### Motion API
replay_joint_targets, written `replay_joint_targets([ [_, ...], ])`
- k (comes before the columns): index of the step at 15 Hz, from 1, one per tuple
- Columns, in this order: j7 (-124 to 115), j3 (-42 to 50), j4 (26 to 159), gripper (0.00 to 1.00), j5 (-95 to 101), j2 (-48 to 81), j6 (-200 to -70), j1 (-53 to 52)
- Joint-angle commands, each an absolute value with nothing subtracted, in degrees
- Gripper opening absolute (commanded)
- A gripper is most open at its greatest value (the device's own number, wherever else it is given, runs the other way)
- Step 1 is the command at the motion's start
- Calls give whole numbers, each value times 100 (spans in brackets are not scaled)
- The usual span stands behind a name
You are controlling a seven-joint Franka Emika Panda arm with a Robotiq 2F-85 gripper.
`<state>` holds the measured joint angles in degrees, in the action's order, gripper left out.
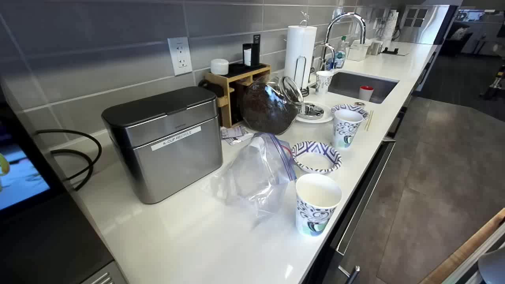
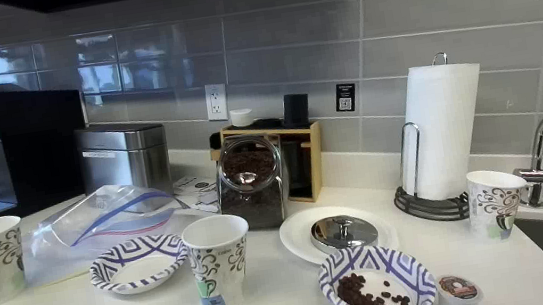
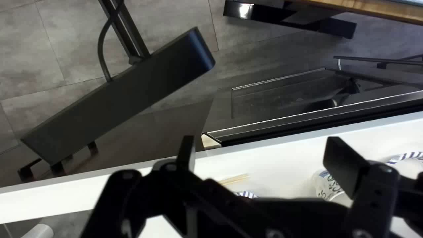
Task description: Empty a scoop of coffee grounds into the paper cup
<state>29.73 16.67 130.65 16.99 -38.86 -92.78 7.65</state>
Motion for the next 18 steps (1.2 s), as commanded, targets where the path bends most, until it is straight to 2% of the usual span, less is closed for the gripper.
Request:
replay_joint_targets([
  [1, 2941, 1714, 13044, 100, 1728, -3892, -9249, 691],
  [9, 2970, 1728, 13064, 100, 1662, -3842, -9325, 634],
  [15, 3748, 2292, 13345, 100, 156, -3306, -10965, -33],
  [18, 4567, 2564, 13185, 100, -753, -2691, -11095, -302],
])
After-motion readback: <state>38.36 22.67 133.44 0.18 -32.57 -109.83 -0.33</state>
